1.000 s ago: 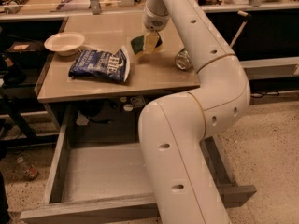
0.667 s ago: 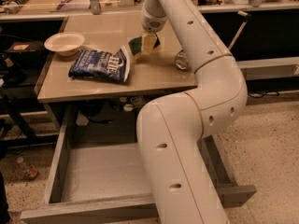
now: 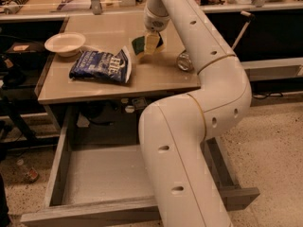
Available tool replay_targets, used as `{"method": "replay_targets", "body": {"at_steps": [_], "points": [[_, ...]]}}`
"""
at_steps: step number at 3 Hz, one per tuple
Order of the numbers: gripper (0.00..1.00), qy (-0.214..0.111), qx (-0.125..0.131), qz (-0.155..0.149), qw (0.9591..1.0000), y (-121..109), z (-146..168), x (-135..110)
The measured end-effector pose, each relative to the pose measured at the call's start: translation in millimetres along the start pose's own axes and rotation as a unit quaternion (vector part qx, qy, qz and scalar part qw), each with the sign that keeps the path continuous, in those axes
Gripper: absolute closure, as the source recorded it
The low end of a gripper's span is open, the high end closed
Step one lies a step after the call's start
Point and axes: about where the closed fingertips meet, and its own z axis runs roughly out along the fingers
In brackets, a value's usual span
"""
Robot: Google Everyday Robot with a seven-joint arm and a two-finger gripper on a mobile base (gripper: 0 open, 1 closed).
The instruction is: Pick sponge from top drawer and place on counter
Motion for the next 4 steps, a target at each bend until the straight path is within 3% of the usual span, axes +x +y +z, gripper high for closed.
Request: {"method": "replay_targets", "body": {"at_steps": [1,3,4], "points": [[1.0,0.021,0.009,0.017,0.9996,-3,-6,16],[1.0,0.024,-0.005,0.042,0.9988,4,8,34],[0.81,0.024,-0.005,0.042,0.9988,4,8,34]]}}
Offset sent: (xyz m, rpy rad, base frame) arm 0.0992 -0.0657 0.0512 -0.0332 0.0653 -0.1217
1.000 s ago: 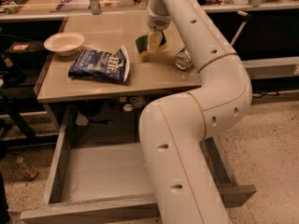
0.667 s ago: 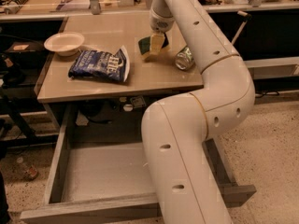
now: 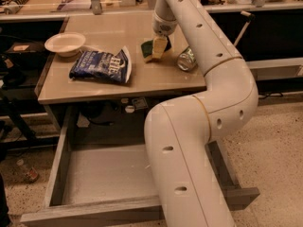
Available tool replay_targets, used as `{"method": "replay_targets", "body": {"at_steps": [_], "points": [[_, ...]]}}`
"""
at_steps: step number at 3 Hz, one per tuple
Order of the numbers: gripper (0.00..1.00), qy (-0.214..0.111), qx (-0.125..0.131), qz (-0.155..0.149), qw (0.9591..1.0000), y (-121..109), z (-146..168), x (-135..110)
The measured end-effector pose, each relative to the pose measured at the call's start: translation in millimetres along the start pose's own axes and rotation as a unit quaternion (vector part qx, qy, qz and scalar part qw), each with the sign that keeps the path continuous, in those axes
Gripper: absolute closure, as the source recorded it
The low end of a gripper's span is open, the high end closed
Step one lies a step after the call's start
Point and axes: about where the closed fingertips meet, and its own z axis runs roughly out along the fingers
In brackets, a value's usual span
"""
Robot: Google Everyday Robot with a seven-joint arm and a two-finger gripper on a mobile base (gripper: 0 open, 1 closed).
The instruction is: Pick sponge from top drawer and place on counter
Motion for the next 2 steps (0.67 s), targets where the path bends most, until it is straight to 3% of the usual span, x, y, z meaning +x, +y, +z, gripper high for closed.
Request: {"method": "replay_targets", "body": {"at_steps": [2], "points": [[0.35,0.0,0.0,0.0,1.0,0.0,0.0,0.0]]}}
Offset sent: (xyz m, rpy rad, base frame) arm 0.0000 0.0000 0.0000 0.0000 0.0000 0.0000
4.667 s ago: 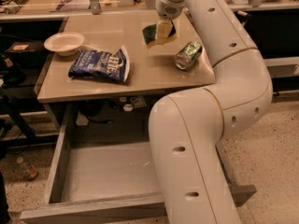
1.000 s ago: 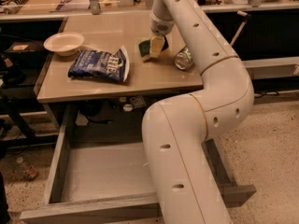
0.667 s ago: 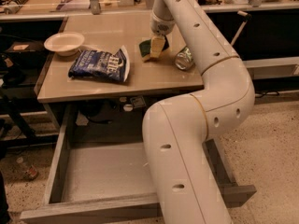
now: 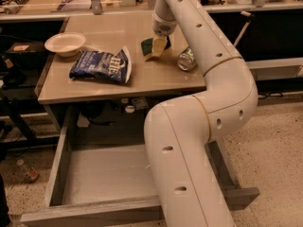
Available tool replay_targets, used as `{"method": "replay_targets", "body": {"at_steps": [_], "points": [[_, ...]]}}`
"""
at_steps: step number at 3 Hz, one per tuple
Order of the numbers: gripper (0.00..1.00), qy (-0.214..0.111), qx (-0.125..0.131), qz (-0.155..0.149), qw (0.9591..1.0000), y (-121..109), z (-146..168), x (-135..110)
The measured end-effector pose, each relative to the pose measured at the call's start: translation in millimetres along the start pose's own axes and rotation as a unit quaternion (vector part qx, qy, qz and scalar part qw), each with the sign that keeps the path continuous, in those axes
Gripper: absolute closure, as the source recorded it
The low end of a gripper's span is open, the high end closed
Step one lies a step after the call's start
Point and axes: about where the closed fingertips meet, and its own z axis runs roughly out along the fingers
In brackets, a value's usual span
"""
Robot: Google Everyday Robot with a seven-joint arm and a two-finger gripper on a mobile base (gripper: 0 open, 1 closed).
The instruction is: Pick sponge from top drawer and place on counter
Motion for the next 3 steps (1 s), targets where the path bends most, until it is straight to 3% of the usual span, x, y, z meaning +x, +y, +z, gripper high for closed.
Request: {"method": "replay_targets", "body": {"at_steps": [1,2,3], "points": [[0.12,0.0,0.0,0.0,1.0,0.0,0.0,0.0],[0.0,0.0,0.0,0.0,1.0,0.0,0.0,0.0],[0.0,0.0,0.0,0.0,1.0,0.0,0.0,0.0]]}}
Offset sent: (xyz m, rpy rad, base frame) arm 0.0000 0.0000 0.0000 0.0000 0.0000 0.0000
